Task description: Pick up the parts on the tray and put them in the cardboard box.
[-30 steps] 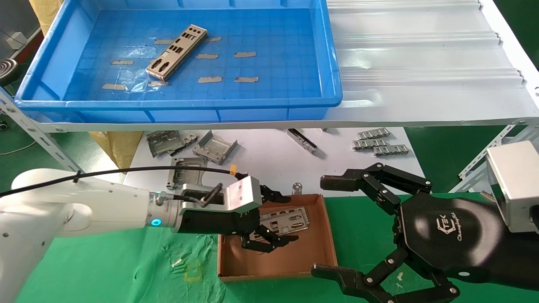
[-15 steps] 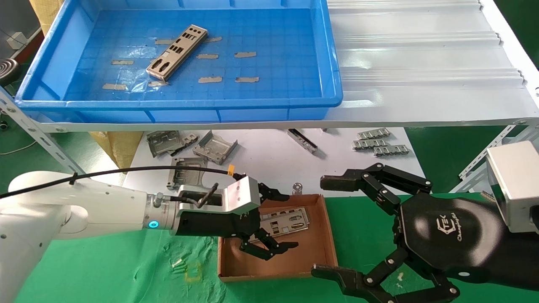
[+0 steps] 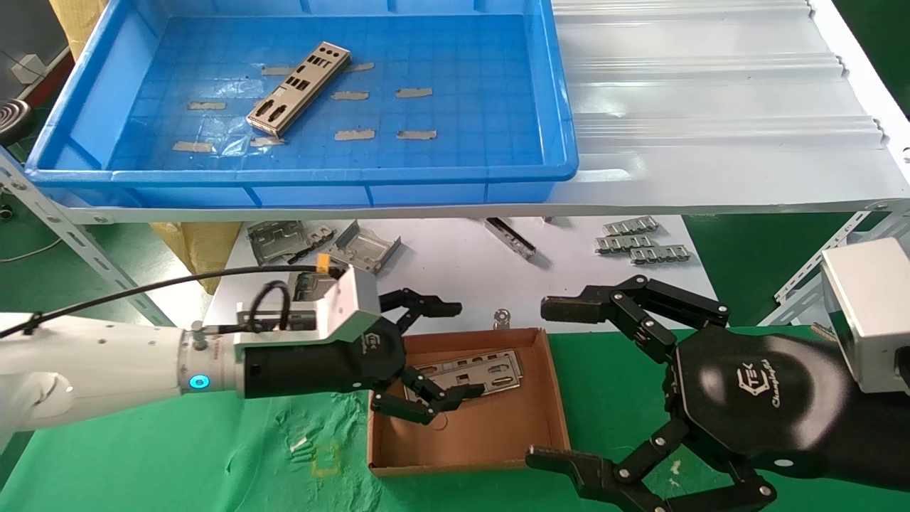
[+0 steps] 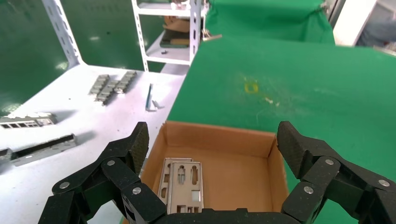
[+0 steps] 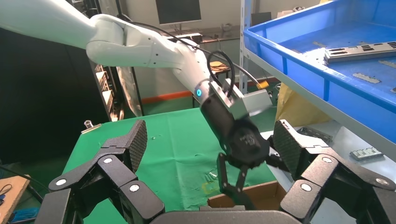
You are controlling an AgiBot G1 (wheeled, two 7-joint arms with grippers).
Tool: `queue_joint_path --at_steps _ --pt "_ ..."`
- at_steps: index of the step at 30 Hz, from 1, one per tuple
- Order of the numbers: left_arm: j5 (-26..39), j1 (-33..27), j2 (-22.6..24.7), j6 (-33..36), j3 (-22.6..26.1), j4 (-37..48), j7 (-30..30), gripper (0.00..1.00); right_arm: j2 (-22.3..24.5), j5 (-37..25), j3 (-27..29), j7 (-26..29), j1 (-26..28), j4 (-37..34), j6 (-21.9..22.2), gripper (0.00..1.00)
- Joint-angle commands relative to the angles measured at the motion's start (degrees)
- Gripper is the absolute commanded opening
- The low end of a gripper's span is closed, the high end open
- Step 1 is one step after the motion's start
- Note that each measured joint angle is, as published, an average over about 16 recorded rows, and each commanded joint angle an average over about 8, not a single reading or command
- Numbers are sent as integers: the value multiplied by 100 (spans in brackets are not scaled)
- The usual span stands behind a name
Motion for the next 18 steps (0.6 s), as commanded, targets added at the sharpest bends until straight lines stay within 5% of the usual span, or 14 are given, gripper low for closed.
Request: queue_joint_path --at_steps 1,18 --pt "-69 91 -136 22 -100 -222 -133 100 0 0 0 0 0 0 0 100" --pt "-646 857 -1280 208 -938 -2080 -1246 100 0 0 -1 0 0 0 0 100"
